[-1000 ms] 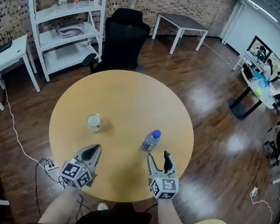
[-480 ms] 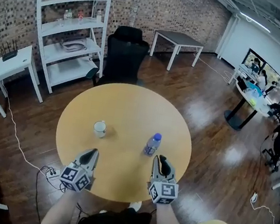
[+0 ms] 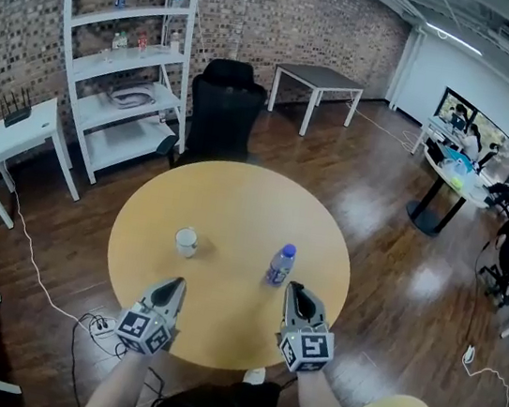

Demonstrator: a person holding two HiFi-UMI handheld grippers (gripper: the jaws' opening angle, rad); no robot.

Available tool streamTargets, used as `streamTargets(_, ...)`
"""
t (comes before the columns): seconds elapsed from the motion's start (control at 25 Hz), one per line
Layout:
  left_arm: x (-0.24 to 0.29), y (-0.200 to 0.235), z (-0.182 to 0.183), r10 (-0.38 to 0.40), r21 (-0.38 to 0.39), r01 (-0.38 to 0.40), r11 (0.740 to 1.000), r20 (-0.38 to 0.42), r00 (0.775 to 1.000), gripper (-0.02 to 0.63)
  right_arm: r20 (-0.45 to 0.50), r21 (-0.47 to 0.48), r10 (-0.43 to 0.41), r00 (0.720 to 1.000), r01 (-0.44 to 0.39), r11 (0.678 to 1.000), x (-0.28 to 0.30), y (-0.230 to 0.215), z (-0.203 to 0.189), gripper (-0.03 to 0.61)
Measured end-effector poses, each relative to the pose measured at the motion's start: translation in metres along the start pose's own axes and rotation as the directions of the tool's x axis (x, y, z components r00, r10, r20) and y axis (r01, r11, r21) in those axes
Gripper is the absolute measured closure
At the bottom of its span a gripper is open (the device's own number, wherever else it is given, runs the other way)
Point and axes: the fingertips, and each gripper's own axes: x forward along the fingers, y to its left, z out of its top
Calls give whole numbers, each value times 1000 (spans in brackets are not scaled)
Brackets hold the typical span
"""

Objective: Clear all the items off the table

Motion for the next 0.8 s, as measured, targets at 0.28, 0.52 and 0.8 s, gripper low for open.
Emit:
streamTargets(0.28,-7,9,7,17,41,-17,999,2,1000,614,-22,41,17,1000,-16,999,6,7,-4,577)
streamTargets(0.52,-16,18,14,38,51,-38,998,6,999,614,-39,46,45,998,-43,998,13,19,-10,577)
streamTargets(0.8,-22,28,17,61,43,-62,997,26,998,614,-24,63,73,997,-71,995,19,26,-5,577)
